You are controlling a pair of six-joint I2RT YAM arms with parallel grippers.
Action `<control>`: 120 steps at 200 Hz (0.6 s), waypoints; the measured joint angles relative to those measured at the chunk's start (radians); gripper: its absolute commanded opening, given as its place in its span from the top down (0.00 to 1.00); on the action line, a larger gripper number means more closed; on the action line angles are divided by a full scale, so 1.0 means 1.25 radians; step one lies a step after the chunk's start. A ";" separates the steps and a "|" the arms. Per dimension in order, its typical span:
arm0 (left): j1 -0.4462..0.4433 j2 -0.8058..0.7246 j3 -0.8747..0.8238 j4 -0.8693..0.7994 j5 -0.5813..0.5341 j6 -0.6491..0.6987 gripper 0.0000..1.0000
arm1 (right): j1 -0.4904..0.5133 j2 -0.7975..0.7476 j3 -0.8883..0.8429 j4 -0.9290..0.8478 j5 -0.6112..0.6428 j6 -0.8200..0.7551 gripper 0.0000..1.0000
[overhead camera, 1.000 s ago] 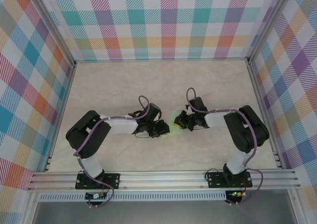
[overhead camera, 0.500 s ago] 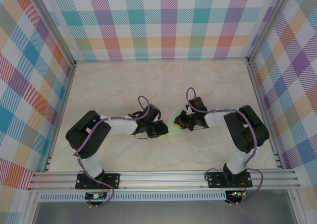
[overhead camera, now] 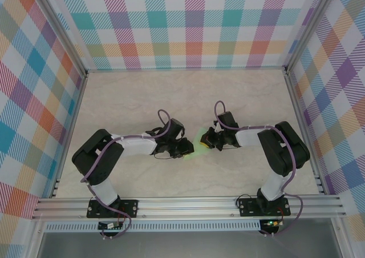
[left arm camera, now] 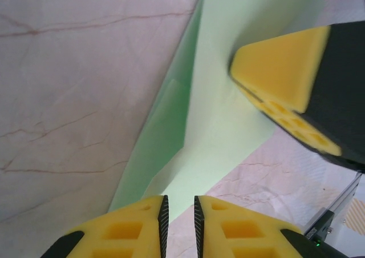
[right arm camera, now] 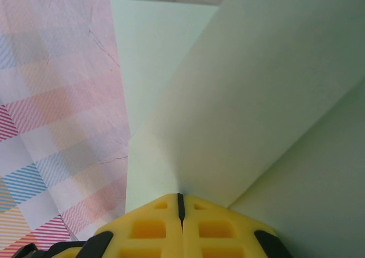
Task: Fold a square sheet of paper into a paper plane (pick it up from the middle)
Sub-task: Fourth fold the wing at the center of the table.
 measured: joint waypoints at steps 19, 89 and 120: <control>0.000 0.005 0.027 0.001 0.000 0.000 0.79 | 0.000 0.001 0.000 0.000 0.000 0.000 0.96; 0.000 0.083 0.069 -0.001 -0.003 0.002 0.79 | 0.000 0.004 0.005 -0.005 -0.003 0.000 0.96; 0.000 0.083 0.068 -0.001 -0.003 0.002 0.79 | 0.000 0.005 0.006 -0.008 -0.003 0.000 0.96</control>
